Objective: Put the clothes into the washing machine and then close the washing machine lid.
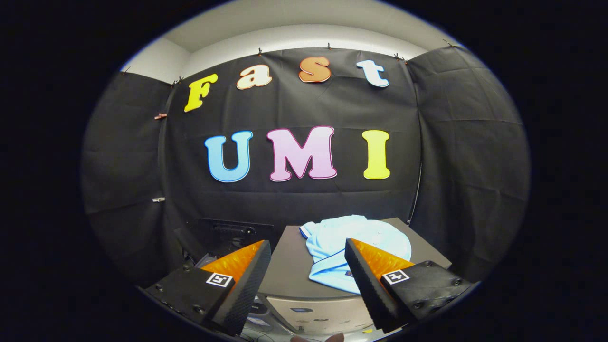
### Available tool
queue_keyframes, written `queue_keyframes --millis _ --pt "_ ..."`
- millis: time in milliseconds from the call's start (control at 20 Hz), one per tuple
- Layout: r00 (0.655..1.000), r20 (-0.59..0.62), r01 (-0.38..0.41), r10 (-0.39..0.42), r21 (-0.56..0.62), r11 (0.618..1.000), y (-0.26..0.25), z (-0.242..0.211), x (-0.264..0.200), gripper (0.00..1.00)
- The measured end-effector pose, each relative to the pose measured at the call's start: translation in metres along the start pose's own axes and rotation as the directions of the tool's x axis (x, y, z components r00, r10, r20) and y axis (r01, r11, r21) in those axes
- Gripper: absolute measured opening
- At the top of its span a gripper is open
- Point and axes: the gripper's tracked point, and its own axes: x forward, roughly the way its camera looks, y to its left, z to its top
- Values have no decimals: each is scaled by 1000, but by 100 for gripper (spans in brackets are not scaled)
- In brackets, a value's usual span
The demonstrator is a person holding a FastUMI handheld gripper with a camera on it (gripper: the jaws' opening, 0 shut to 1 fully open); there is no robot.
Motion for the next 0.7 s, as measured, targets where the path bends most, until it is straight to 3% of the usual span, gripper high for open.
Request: queue_keyframes --millis 300,550,700 --pt "999 -37 11 -15 -109 994 2 2 54 99" --pt "991 -129 34 -42 -60 998 -14 -11 98 98" --pt "972 -193 117 -134 -97 988 -51 -22 129 99"
